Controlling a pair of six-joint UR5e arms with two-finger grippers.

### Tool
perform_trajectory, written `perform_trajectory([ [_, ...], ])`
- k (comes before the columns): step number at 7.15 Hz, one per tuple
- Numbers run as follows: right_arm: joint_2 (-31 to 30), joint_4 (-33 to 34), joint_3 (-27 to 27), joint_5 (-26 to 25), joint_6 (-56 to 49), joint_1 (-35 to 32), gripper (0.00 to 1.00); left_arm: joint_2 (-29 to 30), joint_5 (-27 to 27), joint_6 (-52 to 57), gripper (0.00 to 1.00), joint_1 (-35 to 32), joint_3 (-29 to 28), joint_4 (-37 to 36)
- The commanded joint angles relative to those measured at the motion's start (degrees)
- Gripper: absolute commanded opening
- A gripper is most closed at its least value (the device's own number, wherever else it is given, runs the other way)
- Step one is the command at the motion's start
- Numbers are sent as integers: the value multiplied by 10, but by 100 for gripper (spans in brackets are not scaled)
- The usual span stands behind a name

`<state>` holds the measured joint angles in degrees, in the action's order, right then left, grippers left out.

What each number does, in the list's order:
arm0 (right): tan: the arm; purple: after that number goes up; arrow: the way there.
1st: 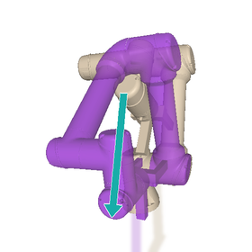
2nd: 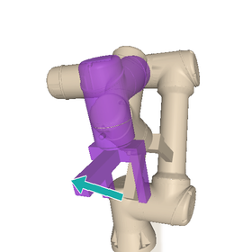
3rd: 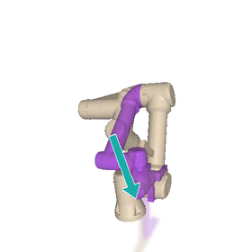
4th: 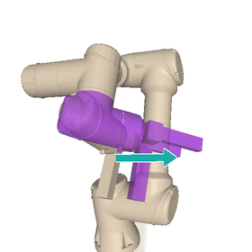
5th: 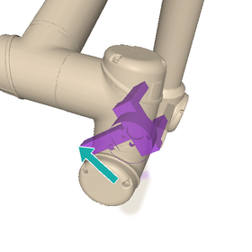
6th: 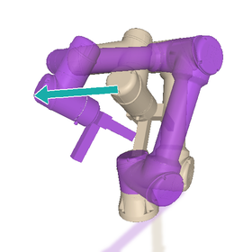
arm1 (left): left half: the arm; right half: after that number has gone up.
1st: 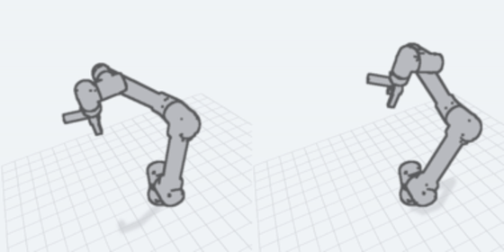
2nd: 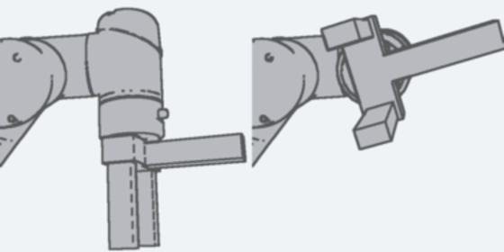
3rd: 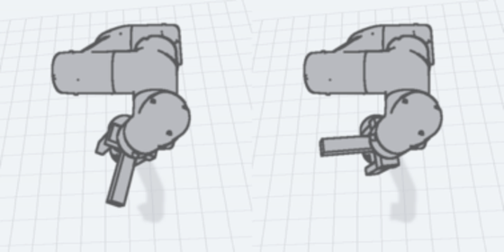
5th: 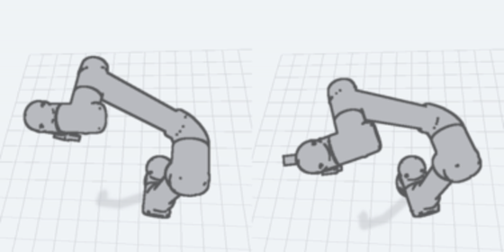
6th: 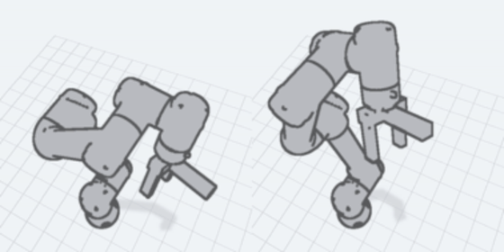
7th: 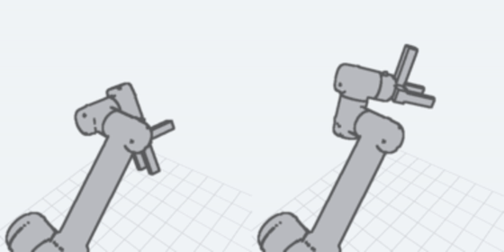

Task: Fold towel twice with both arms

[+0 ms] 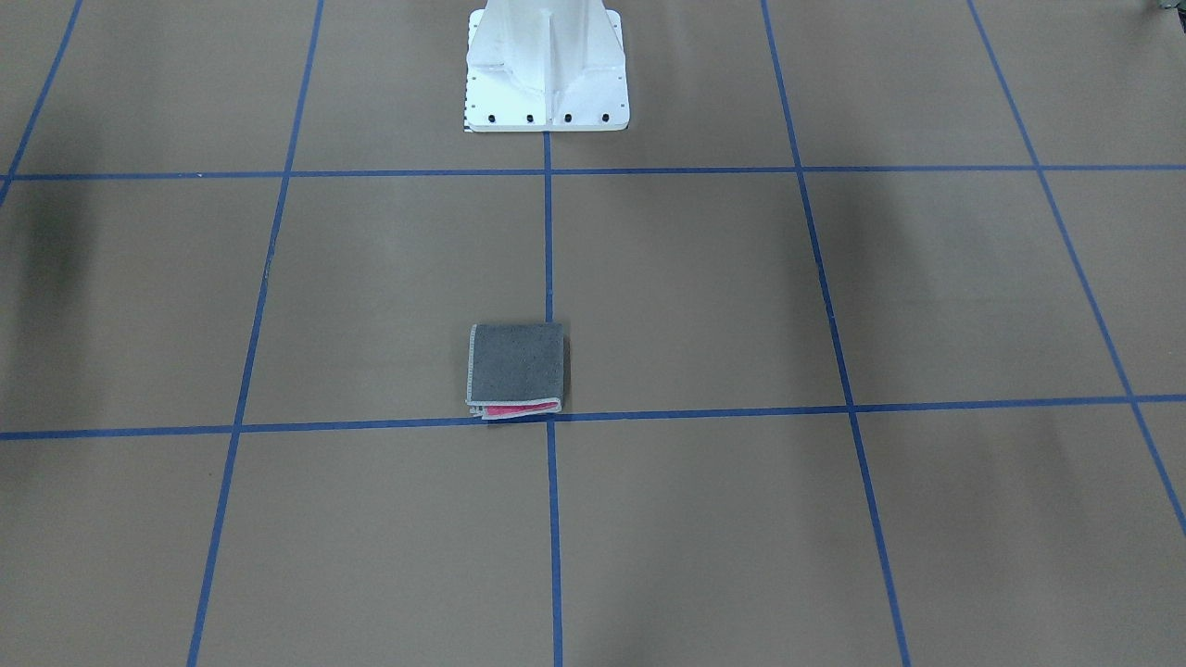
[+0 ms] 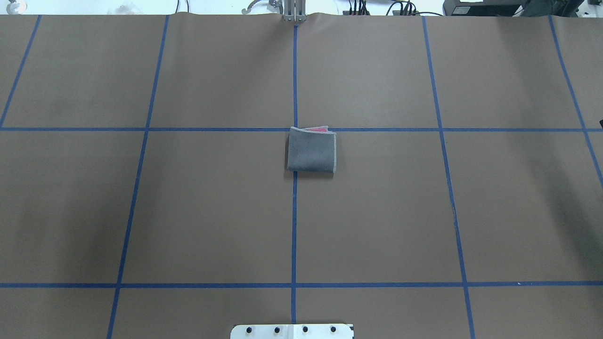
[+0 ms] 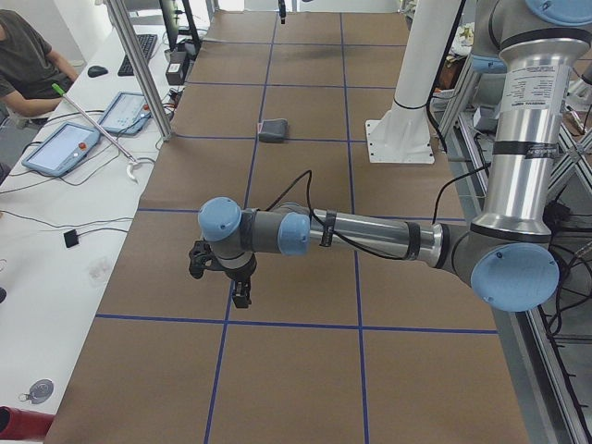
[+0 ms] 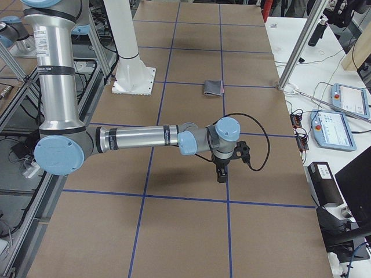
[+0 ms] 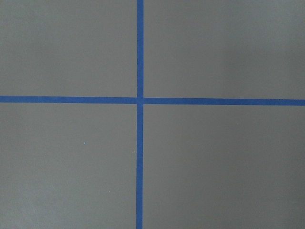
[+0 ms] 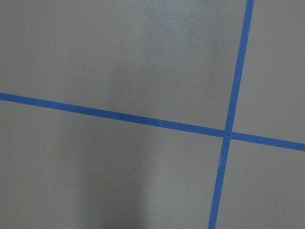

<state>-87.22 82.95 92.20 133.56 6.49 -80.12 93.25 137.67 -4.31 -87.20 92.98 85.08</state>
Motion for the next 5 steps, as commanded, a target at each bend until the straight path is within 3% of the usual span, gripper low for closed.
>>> perform_trajectory([
  [1,11,3,-4,-3,8,1,100,1,1,-4,99,-8,3,1],
  [5,35,92,-4,3,0,1,100,-40,-5,-2,99,-13,53,8],
])
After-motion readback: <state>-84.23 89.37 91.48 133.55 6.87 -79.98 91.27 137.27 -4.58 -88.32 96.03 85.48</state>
